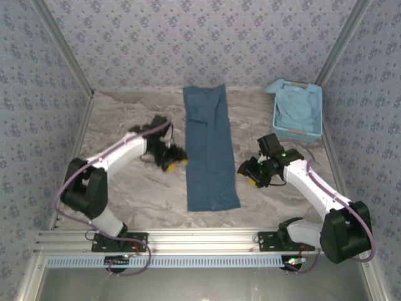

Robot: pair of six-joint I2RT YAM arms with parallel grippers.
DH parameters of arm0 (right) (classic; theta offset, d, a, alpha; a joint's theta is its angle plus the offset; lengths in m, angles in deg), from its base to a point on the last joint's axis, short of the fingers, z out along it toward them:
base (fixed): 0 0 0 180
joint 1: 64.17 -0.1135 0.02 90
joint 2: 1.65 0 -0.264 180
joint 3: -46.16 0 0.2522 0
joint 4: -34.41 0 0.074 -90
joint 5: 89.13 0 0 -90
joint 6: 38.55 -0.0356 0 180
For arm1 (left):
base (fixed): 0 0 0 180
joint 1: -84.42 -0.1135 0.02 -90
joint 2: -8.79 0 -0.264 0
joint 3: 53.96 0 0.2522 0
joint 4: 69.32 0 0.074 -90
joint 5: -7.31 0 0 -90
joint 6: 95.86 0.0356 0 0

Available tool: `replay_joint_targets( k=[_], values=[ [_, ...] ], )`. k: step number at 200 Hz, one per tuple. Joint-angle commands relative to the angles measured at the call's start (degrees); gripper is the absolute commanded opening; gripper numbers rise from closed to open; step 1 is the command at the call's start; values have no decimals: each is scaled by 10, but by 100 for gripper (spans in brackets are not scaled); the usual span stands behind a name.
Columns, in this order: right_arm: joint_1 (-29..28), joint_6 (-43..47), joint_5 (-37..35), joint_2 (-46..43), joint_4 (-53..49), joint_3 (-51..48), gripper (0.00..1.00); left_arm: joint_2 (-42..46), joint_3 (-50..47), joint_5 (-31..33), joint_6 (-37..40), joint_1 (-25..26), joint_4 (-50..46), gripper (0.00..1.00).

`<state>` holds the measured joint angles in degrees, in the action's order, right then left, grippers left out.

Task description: Fold and stack the t-shirts

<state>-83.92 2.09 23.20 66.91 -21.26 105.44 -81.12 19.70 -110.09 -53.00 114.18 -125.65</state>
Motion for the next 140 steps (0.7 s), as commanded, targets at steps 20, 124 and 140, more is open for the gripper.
replay_joint_targets(
  k=[20,124,140],
  values=[
    [4,99,39,-10,-9,-55,50,96,-192,-56,-148,111,124,54],
    [6,104,20,-14,11,-116,48,-47,-177,-47,-225,180,274,31],
    [-3,104,11,-13,6,-118,47,-43,-174,-38,-228,180,275,17]
  ],
)
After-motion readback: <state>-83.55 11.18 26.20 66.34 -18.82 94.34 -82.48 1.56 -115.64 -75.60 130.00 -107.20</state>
